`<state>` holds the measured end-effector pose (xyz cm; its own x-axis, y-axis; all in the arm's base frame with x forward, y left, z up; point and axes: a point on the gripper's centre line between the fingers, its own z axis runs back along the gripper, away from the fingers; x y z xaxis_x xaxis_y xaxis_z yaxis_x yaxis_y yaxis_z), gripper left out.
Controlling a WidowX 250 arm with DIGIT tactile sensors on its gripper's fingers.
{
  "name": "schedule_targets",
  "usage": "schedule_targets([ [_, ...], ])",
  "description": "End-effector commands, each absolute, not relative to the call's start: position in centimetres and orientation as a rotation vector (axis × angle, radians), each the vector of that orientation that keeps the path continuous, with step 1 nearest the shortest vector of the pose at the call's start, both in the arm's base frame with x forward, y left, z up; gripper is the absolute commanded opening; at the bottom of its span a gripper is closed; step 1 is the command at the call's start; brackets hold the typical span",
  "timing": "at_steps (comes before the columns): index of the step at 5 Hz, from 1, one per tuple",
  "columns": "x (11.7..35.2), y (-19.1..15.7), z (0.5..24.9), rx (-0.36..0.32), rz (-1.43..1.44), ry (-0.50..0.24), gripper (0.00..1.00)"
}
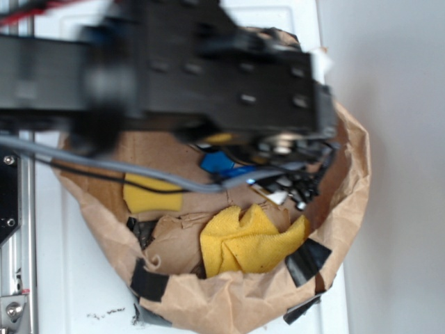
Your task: Grab the blue block.
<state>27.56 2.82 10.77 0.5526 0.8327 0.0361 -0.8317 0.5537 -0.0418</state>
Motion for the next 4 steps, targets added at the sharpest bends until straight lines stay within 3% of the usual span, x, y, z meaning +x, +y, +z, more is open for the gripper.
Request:
schedule_targets([
  [1,27.7,4.5,10.7,-0.026,1.018,-0.149,1.00],
  [2,28.8,4.8,9.2,0.006,1.043,-0.162,1.00],
  [4,28.1,6.0,8.0,0.007,1.052,-0.191,1.00],
])
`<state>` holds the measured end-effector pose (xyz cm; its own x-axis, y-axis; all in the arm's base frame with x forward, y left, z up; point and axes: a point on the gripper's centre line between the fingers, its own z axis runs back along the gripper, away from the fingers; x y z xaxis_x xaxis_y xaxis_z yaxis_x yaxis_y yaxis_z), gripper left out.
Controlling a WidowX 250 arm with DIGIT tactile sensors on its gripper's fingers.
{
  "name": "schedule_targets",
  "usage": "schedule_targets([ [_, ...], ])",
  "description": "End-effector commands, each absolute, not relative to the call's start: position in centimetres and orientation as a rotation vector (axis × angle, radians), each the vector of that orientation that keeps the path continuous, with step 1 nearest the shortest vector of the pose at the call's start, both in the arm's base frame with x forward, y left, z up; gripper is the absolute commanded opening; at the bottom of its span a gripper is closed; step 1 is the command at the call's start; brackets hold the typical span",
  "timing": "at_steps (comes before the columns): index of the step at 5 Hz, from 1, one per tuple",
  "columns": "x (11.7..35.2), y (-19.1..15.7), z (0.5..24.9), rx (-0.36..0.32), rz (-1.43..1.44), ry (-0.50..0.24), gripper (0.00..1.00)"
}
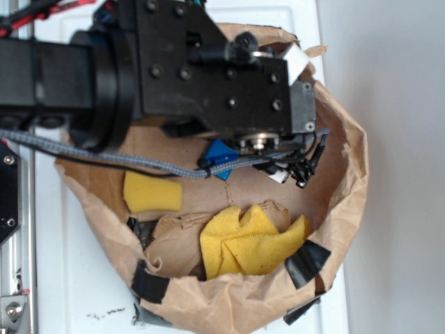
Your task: Grab the blue block.
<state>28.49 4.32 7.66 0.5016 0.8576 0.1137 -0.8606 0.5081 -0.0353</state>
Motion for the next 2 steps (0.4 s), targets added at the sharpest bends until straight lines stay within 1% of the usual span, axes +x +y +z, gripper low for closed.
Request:
schedule_targets([
  [1,27.22,5.94,6.79,0.026,1.048,-0.197,1.00],
  [2,26.56,5.57,6.35,0.020,1.038,-0.173,1.00],
])
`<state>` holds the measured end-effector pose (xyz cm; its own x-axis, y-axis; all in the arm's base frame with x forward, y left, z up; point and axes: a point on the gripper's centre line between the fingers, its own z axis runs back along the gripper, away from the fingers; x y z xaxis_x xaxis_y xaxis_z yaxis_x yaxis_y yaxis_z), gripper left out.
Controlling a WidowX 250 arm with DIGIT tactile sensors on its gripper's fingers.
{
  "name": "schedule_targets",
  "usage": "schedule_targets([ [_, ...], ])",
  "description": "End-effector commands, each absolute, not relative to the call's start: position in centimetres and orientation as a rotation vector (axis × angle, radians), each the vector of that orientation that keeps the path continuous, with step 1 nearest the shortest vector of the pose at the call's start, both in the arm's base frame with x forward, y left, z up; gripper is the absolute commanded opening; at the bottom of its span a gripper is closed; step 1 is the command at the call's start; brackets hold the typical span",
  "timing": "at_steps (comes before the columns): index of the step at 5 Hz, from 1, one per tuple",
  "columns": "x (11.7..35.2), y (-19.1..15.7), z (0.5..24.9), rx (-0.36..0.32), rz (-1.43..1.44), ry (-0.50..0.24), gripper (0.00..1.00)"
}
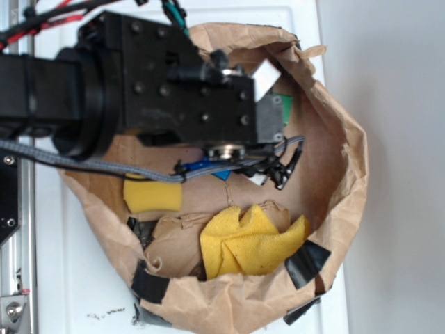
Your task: Grab the blue block.
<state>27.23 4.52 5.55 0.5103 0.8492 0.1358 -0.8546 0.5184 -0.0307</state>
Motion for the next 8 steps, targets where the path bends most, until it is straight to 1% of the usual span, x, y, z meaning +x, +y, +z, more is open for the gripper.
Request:
schedule_targets([
  [1,25.7,5.0,5.1,0.029,1.014,-0.173,1.00],
  [2,25.4,4.7,3.6,0.063,0.999,-0.176,1.00],
  [3,25.3,4.5,3.2,0.085,1.008,-0.173,1.00],
  [4,24.9,4.5,3.8,0.083,1.015,-0.169,1.00],
  [5,24.6,4.2,5.7,0.073,1.030,-0.135,1.00],
  [6,24.8,4.1,5.2,0.084,1.038,-0.145,1.00],
  [8,26.9,3.4,5.9,0.072,1.088,-0.116,1.00],
])
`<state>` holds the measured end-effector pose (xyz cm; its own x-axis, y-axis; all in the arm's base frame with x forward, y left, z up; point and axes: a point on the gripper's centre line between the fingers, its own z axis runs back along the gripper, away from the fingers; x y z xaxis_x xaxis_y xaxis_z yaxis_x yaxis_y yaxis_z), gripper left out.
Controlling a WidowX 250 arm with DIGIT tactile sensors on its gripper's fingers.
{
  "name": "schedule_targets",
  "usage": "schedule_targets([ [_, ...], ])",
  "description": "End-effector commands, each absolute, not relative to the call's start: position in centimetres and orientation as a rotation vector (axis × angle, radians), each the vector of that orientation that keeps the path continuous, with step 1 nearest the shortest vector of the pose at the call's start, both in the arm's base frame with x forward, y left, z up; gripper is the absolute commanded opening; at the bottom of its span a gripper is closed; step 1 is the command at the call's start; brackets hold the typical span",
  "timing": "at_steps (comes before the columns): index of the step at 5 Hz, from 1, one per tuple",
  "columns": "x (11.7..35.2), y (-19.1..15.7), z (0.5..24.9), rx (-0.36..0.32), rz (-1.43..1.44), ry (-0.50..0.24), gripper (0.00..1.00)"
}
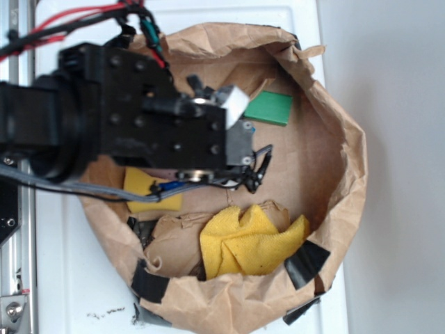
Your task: Grab the blue block.
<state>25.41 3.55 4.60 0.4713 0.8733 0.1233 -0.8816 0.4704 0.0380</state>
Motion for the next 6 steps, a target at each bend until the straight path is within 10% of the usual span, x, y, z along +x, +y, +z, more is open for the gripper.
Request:
schedule_targets([
  [1,27.5,3.2,5.9,0.076,1.100,-0.110,1.00],
  [3,27.6,4.0,3.3,0.103,1.070,-0.161,1.00],
  [4,27.9,4.3,2.2,0.128,1.081,-0.182,0.00],
  [6,30.6,3.2,4.1,0.088,1.073,-0.162,0.00],
])
